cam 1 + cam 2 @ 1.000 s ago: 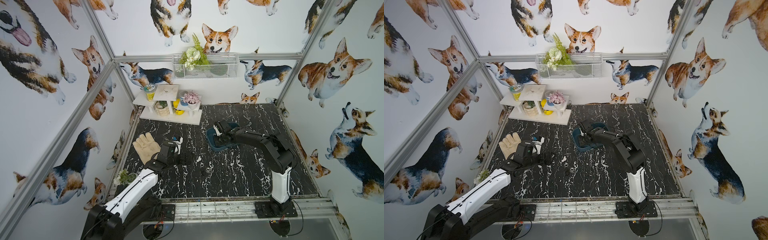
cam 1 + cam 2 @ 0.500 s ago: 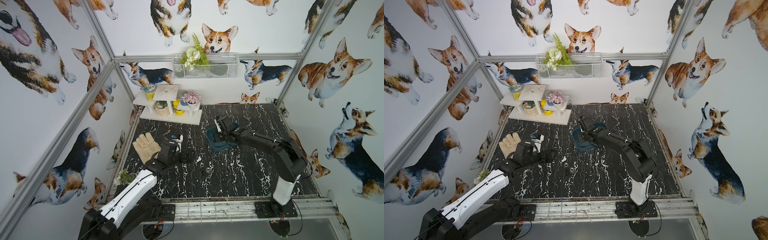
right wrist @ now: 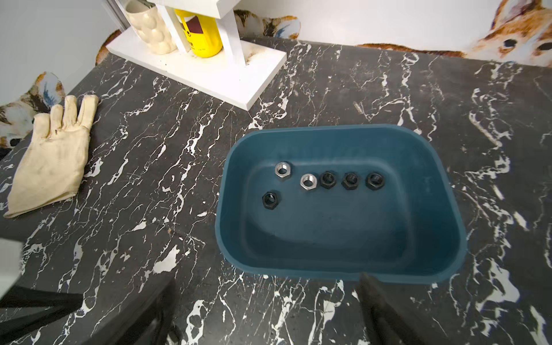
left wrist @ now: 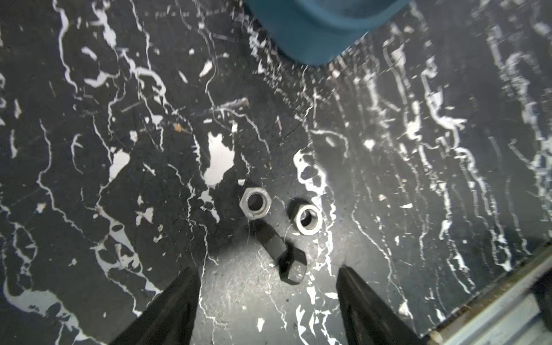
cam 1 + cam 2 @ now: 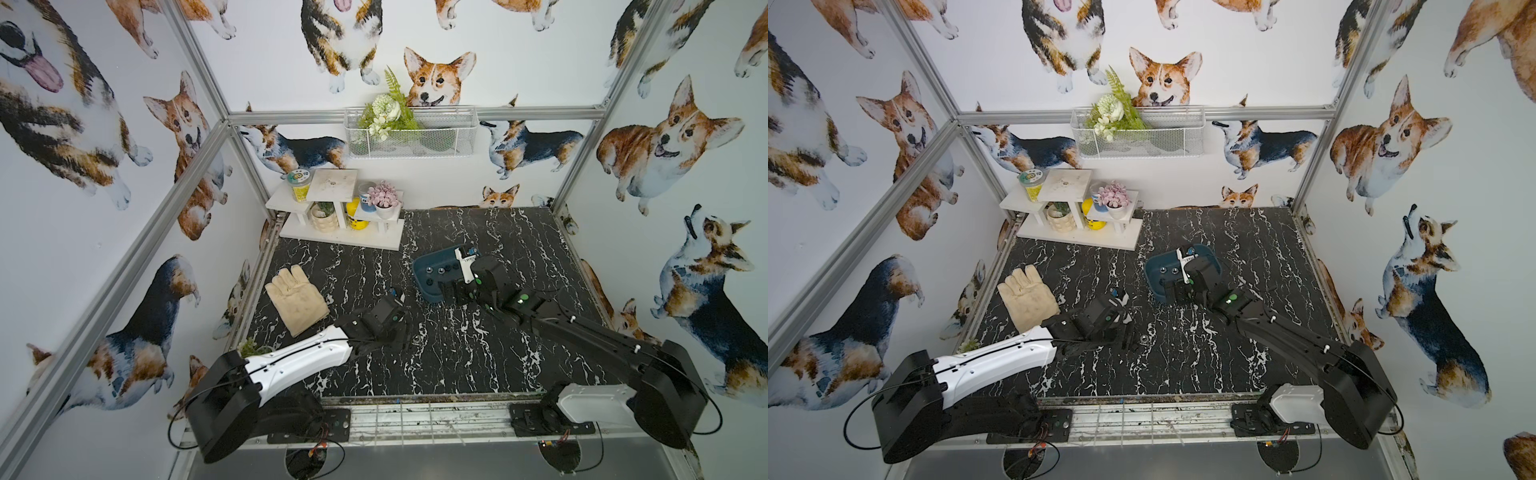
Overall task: Put the nuts on the desktop into the storage box
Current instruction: Pick up the nut from the center of the board.
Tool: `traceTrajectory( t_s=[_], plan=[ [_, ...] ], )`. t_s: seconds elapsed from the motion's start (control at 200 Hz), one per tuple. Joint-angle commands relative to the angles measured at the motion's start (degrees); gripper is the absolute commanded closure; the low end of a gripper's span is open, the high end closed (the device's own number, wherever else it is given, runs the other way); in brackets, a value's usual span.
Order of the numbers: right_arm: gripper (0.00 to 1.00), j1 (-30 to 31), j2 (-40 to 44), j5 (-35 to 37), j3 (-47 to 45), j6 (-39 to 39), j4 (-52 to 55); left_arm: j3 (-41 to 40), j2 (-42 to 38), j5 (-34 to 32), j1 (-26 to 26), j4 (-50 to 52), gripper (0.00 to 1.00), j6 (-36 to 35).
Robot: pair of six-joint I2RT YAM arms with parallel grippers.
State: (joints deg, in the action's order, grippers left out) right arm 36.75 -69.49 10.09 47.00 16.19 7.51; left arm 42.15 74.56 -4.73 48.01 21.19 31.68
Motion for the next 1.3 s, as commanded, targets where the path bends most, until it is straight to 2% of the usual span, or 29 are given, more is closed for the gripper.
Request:
traceTrajectory(
  t_s=[0.0,0.15,0.28,0.41,0.566,0.626,0.761,0.821,1.036,1.141,1.206,1.296],
  plan=[
    [0.0,0.2,4.4,1.1,-2.7,1.7,-2.4,3.0,3.9,-2.3,0.2,0.1,0.27,-1.8],
    [0.0,0.2,8.7,1.1,-4.6,2.0,-3.1,5.7,9.4,-1.8,-0.1,0.3,0.29,-2.6],
    [0.0,0.2,9.1,0.8,-3.9,1.4,-2.6,6.5,13.1,2.5,-1.6,-0.4,0.32,-1.4],
    [0.0,0.2,9.3,1.1,-3.7,1.2,-2.3,6.8,15.8,2.7,-1.6,-0.6,0.35,-0.4],
    [0.0,0.2,9.7,1.3,-4.3,1.1,-3.2,7.1,18.7,5.1,-2.4,-1.6,0.45,0.9],
    [0.0,0.3,9.9,1.2,-4.0,1.1,-2.8,7.4,19.7,5.3,-2.5,-1.1,0.53,1.4],
    [0.0,0.3,10.6,2.0,-4.2,0.6,-3.0,8.1,21.7,2.8,-2.6,0.2,0.54,1.7],
    [0.0,0.2,10.9,2.0,-4.3,0.7,-3.1,8.2,22.2,2.1,-2.8,0.3,0.57,1.5],
    [0.0,0.2,10.9,0.5,-4.4,0.4,-4.5,8.5,24.5,3.9,-4.0,-0.6,0.64,1.6],
    [0.0,0.2,11.2,-1.0,-4.9,-0.4,-6.2,8.4,24.8,4.8,-4.5,-1.0,0.78,1.4],
    [0.0,0.2,11.7,-1.7,-5.5,-0.4,-7.5,8.9,24.6,5.6,-4.6,0.2,0.78,1.4],
    [0.0,0.2,12.6,-2.0,-6.1,0.4,-8.6,8.8,23.1,5.4,-4.6,1.3,0.72,1.3]
  ],
)
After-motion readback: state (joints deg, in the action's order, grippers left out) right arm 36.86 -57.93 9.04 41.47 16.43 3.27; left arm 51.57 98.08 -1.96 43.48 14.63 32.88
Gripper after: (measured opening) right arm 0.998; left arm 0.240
